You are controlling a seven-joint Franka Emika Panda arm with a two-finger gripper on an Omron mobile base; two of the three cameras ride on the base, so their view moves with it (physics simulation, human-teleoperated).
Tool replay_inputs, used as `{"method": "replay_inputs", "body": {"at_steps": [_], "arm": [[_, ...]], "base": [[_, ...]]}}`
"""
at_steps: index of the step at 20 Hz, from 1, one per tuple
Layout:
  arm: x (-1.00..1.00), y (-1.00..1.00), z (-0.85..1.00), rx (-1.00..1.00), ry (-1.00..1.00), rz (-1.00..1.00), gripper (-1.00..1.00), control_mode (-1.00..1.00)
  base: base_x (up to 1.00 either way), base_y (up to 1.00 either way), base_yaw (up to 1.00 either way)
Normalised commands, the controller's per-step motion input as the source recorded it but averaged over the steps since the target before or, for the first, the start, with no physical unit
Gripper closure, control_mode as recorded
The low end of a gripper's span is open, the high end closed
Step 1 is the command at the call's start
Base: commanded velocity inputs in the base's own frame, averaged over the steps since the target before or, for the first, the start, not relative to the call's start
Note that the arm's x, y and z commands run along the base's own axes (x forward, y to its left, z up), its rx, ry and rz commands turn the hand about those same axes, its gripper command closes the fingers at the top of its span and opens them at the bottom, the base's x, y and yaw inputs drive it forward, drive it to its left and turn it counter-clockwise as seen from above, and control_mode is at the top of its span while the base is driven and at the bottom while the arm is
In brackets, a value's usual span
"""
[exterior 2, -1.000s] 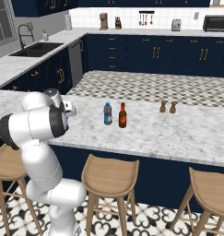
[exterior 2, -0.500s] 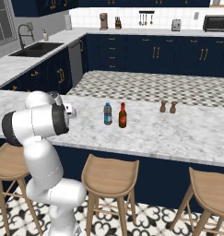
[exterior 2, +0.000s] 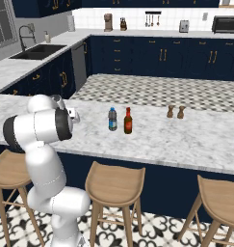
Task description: Move the plastic bottles in the middle to the plastics group, and the glass bottles in the middle to the glass group.
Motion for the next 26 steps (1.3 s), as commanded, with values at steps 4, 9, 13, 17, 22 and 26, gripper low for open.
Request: {"method": "replay_inputs", "body": {"at_steps": [4,9,13,17,22,26], "arm": [[0.03,0.0,0.0,0.0,-0.05,0.0,1.0,-1.0],[0.01,0.0,0.0,0.0,-0.03,0.0,1.0,-1.0],[0.0,0.0,-0.06,0.0,0.0,0.0,-1.0,-1.0],[0.0,0.0,-0.03,0.0,0.0,0.0,-1.0,-1.0],[0.0,0.0,0.0,0.0,-0.01,0.0,-1.0,-1.0],[0.0,0.0,0.0,0.0,0.0,0.0,-1.0,-1.0]], "base": [[0.0,0.0,0.0],[0.0,0.0,0.0],[0.0,0.0,0.0],[0.0,0.0,0.0],[0.0,0.0,0.0],[0.0,0.0,0.0]]}}
